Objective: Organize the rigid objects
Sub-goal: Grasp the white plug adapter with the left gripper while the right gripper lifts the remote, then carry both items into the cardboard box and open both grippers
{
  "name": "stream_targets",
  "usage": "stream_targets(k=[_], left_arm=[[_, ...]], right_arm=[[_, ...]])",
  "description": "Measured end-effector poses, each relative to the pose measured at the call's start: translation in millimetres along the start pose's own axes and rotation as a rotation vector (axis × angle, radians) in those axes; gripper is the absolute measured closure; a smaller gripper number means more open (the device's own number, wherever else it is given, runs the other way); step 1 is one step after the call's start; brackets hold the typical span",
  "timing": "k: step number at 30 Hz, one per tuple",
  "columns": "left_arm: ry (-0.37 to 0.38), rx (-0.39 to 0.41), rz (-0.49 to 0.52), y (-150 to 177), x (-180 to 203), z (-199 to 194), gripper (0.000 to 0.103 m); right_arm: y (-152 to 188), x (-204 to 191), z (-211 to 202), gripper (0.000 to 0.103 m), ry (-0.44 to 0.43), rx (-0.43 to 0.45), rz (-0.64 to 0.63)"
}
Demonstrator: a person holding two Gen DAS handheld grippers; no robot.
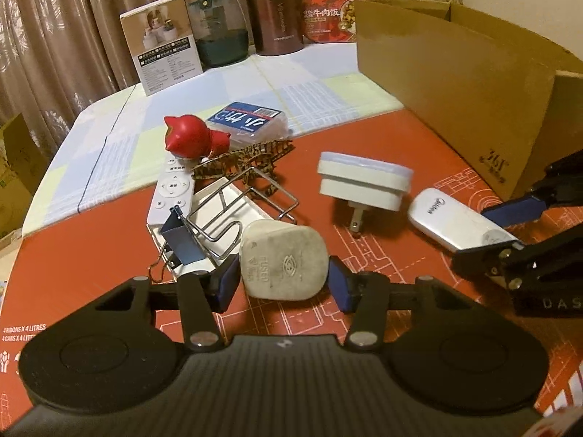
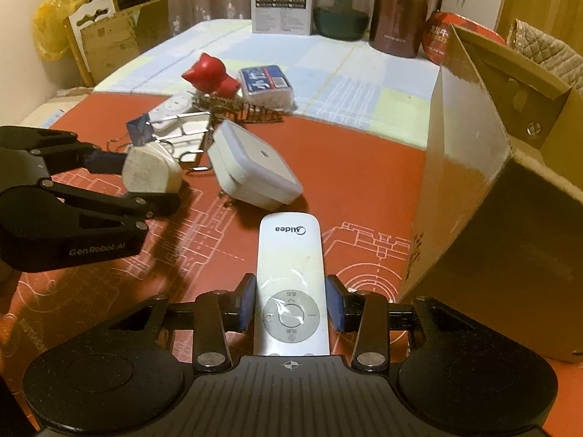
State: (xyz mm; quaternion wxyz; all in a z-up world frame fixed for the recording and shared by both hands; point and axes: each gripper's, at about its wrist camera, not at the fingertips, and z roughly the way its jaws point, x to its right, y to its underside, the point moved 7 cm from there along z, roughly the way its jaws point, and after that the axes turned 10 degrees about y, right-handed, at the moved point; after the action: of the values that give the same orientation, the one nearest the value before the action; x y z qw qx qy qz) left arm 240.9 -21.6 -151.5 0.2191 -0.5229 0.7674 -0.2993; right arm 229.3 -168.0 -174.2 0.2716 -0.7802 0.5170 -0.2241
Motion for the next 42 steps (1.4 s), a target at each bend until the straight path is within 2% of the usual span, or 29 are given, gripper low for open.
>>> stream_targets(k=[7,13,17,20,24,28,30,35,42], left_arm=[[-0.001,0.041,0.001,-10,4,-24,0.056],[-0.001,0.107,0.008,-31,16,-54,0.056],[0.03,0.161,0.013,-59,32,-76,0.056],[0.071,0.212,0.039,-90,53,-85,0.056],[0.145,0.268,0.08,-132,86,-89,0.056],[0.22,0.28,0.127,-162,123,-73,0.056],[0.259,0.276,0.139,-168,138,-63,0.056],[0.301,0.246,0.178,-177,167,-40,0.056],[0.325,0.207,0.186,-179,178,-14,0.056]], right_arm=[[-17,5,-33,0.066,-0.024,0.106,0.064],[-38,11,-70,0.066,-0.025,0.221,0.091],[-64,43,-104,0.066,0.027,0.324,0.164],[-78,79,-121,0.066,0.102,0.36,0.213],[-85,128,-125,0.066,0.192,0.342,0.258],[-79,165,-112,0.066,0.223,0.284,0.319],[-73,180,-106,0.066,0.231,0.258,0.336],[-54,208,-98,0.065,0.229,0.217,0.382],[-43,224,-85,0.065,0.222,0.188,0.404]])
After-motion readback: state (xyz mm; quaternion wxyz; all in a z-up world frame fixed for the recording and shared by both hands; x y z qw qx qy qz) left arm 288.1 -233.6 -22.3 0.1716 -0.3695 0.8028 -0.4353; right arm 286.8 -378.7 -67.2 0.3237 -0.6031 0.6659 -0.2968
